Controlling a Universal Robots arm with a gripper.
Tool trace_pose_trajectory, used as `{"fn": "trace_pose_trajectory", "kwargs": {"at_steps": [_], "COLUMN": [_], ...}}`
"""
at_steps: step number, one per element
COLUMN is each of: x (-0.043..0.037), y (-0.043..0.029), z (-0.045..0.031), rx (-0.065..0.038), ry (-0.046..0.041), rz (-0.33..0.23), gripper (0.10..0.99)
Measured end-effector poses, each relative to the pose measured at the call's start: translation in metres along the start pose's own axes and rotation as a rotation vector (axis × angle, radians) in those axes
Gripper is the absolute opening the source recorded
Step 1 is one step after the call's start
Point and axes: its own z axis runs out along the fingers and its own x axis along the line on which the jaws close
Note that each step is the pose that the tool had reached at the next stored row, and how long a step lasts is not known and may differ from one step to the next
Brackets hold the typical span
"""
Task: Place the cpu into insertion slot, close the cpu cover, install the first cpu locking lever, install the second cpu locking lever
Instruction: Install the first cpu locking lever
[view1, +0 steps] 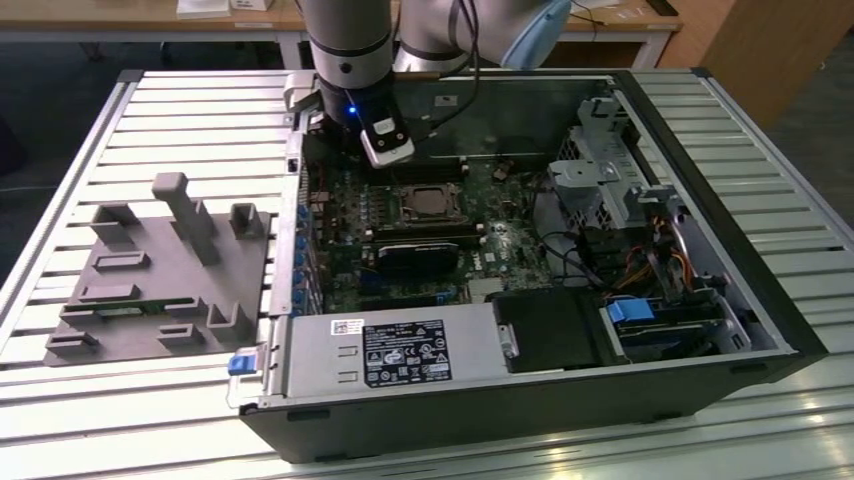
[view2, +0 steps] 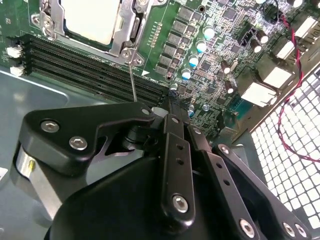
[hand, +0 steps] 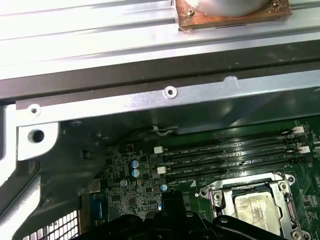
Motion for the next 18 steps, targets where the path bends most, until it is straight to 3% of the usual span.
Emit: {"fn": "trace_pose_trajectory", "kwargs": {"at_steps": [7,18], "x": [-0.0083,-0.0365], "y": [0.0013,0.0057], "z": [0.0002,0.0011], "rx": [0.001,0.001], "ry": [0.0000,0.0003], "rz": [0.000,0.000], "gripper": [0.106,0.106]}}
